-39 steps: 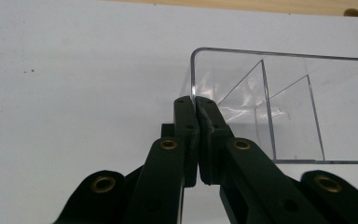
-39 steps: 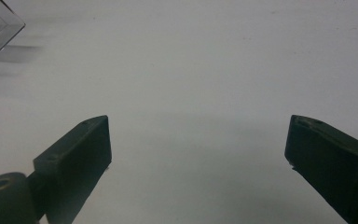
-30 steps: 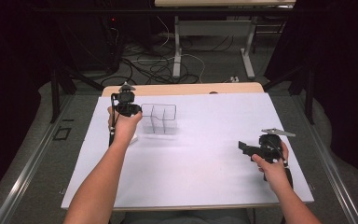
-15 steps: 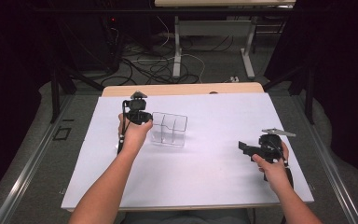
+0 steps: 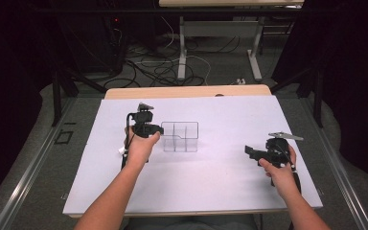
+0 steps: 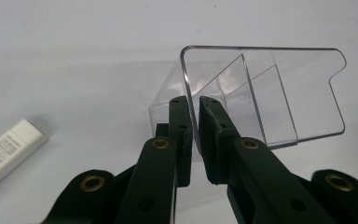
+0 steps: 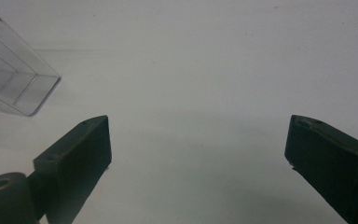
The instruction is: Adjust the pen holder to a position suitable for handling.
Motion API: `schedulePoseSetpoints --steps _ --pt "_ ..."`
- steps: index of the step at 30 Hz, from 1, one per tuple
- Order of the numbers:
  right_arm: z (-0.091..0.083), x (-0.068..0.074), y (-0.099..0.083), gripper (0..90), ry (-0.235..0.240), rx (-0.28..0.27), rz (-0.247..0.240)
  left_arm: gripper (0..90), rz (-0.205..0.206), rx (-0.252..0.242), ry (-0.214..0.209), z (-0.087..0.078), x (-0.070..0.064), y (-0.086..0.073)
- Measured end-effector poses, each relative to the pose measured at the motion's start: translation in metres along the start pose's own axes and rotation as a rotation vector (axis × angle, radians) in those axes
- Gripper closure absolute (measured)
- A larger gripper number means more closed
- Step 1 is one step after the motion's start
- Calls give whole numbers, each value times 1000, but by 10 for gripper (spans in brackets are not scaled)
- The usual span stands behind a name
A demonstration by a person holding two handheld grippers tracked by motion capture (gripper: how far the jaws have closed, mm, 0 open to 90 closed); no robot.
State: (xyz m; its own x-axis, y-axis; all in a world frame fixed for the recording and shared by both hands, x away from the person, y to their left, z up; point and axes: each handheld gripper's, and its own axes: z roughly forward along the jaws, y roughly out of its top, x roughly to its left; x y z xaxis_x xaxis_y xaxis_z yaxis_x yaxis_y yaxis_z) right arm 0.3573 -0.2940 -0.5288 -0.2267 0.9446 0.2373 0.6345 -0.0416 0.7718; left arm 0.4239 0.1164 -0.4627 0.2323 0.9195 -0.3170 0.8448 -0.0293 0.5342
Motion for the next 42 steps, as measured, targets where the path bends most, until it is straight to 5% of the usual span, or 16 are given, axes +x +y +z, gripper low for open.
schedulePoseSetpoints --steps 18,25,36,42 --pt "1 -2 -1 70 -4 6 -1 798 11 -9 -96 12 -26 -9" --pt "1 -2 -1 70 -4 5 -7 698 67 -29 -113 11 -17 -9" --pt "0 -2 -2 73 -10 10 -14 556 122 -118 -156 -14 5 -13" --pt "0 -3 -3 75 -20 10 -13 460 187 -151 -200 -25 23 -12"
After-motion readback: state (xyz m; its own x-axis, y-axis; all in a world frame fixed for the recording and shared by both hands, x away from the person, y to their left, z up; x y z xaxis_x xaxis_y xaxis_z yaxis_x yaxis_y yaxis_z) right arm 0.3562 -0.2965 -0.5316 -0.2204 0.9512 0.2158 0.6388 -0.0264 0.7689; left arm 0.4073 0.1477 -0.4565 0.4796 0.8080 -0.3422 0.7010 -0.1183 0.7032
